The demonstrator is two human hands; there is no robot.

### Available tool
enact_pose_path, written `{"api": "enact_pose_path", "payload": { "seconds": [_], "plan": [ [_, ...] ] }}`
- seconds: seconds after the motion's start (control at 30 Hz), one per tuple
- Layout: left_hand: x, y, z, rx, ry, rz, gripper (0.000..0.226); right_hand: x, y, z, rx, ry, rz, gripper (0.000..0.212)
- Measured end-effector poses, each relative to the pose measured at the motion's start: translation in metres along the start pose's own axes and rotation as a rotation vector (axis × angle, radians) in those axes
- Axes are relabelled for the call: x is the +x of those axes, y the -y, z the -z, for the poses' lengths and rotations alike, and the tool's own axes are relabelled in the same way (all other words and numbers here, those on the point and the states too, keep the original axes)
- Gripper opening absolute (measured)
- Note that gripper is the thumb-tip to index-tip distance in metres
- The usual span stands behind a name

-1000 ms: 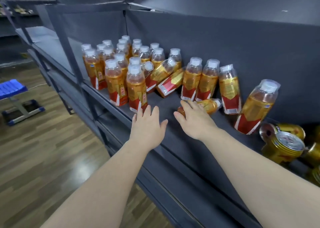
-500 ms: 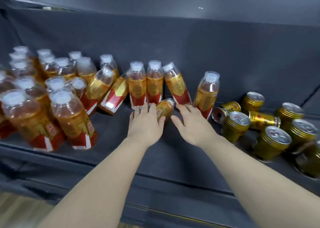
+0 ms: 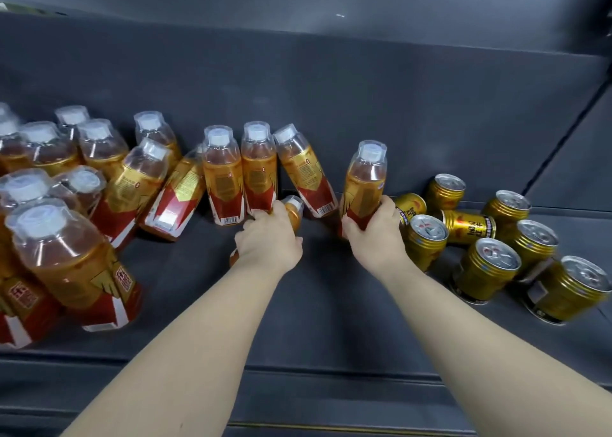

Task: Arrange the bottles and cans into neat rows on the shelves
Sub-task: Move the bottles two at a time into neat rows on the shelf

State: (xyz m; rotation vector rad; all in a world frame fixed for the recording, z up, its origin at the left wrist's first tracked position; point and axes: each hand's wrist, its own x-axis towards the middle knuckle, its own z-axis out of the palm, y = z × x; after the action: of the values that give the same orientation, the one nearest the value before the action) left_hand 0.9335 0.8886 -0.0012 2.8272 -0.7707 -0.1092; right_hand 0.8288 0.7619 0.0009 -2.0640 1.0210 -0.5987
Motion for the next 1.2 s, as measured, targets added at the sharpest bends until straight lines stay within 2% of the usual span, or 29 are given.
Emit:
{"api": "enact_pose_path", "payload": {
  "seconds": [0.33,0.47,0.67,0.8,1.03,1.2],
  "plan": [
    [0.026,-0.005,-0.003,0.116,0.083,0.105,0.081,0.034,-0.005,-0.018,0.113,-0.048,-0.106,0.094],
    [0.024,0.0,-0.004,0.051,0.032,0.092,0.065,0.039,-0.005,-0.02,0.147,-0.049,-0.131,0.091],
    [0.004,0.005,0.0,-0.012,-0.051,0.063,0.06,0.04,-0.001,-0.017,0.12,-0.071,-0.128,0.071],
    [-0.009,0.009,0.009,-0.123,-0.163,0.07,0.063,0.033,0.0,-0.013,0.109,-0.068,-0.108,0.064],
    [-0.02,0.005,0.016,-0.507,-0.299,0.03,0.094,0.008,-0.001,-0.011,0.087,-0.02,-0.025,0.064],
    [-0.027,0.0,0.006,-0.706,-0.328,-0.025,0.09,-0.004,-0.002,-0.01,0.075,0.015,0.013,0.07]
  ]
}}
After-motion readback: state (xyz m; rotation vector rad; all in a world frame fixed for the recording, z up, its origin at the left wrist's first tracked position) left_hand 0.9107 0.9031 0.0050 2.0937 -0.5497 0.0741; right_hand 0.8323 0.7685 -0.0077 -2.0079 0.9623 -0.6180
